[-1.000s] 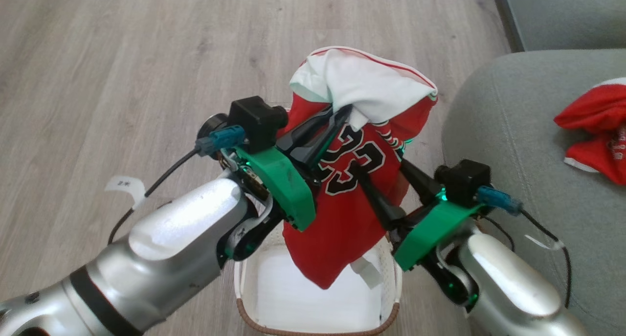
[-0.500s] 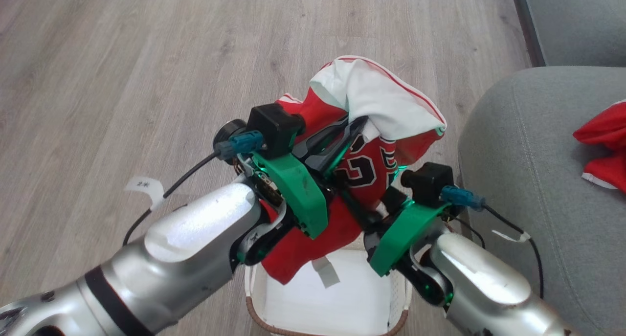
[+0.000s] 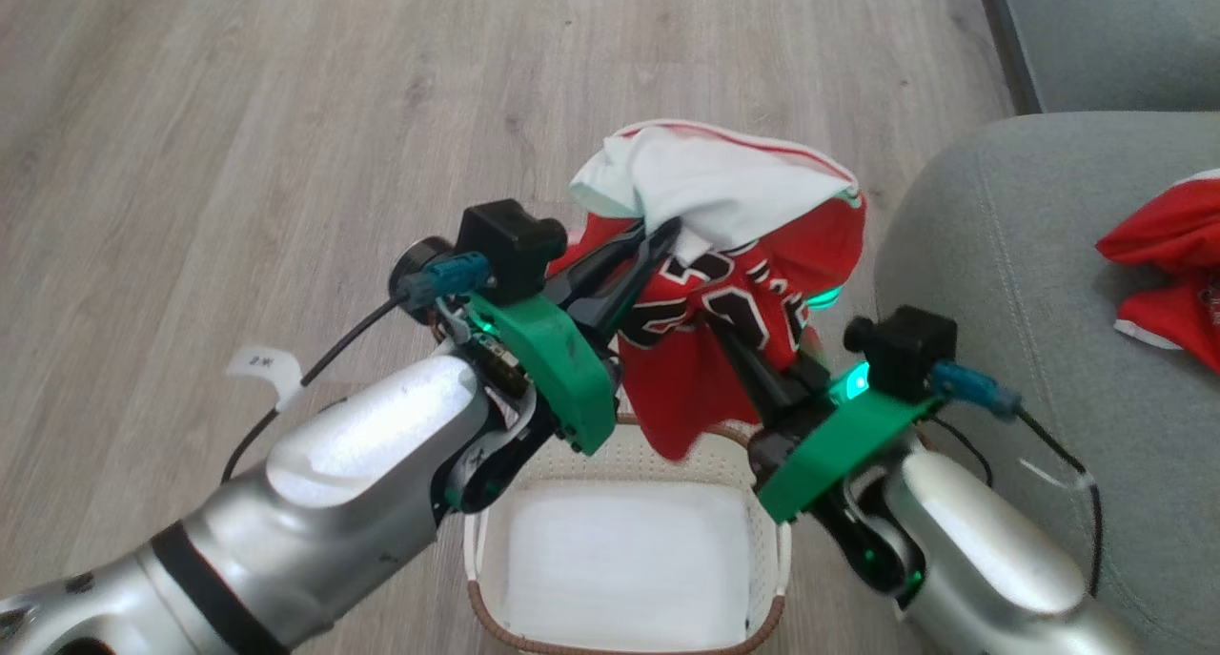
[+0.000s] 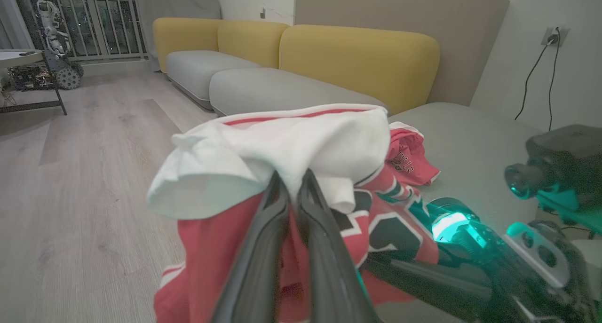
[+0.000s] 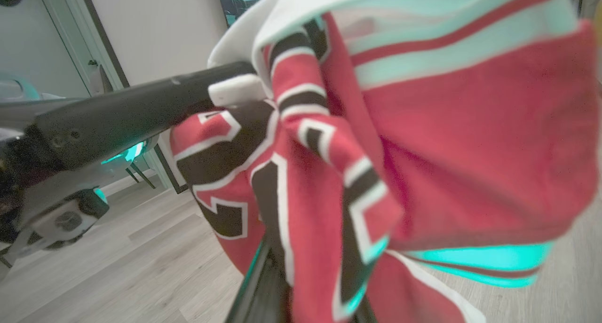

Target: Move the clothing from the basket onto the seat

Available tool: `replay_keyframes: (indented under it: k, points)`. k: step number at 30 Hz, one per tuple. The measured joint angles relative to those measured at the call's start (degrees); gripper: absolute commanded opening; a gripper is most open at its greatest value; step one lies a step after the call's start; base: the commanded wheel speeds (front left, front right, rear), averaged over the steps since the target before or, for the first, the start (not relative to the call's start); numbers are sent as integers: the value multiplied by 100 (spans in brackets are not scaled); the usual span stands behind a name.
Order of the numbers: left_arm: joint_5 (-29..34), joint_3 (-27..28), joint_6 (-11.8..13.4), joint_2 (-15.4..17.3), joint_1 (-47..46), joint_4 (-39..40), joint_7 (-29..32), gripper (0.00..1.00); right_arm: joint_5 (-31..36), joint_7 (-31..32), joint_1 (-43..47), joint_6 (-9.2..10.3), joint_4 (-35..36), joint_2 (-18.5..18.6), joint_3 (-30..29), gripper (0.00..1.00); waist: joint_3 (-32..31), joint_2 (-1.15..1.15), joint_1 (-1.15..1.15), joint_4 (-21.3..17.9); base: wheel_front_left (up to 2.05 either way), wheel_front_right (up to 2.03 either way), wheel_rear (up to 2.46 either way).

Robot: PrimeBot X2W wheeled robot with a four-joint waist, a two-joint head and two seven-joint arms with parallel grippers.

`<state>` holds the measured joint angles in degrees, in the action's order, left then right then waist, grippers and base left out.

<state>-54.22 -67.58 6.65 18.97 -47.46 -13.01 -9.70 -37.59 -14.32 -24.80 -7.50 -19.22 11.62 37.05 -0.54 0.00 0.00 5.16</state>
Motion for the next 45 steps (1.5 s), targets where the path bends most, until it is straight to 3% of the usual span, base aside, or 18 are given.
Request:
replay_keyframes:
  k: [5,6,7,8,9,23,32,45]
  points:
    - [-43,2,49,35,119,-68,-2,0,135,0,371,0,389,155,-207,0,5,0,0,-102,0,0,0]
    - [-64,0,52,35,122,-79,3,15,155,0,414,0,470,166,-277,0,5,0,0,-126,0,0,0]
    - [-67,1,63,37,122,-88,3,45,192,-1,452,-1,541,169,-353,0,4,0,0,-151,0,0,0]
    - [-67,1,97,40,122,-92,3,95,222,-1,477,0,608,183,-416,0,4,0,0,-178,0,0,0]
    - [-67,1,94,41,122,-94,3,100,257,-1,512,-1,686,203,-515,0,8,0,0,-207,0,0,0]
    - [-40,-36,112,105,228,214,-78,100,614,-8,1027,0,1426,466,-1525,0,75,0,0,-812,0,0,0]
    - [64,-65,232,148,409,400,-211,100,743,-13,1280,0,1813,690,-2096,0,152,0,0,-1490,0,0,0]
    - [260,-216,293,179,427,495,-222,100,931,56,1384,0,2208,680,-2516,0,336,0,0,-2350,0,0,0]
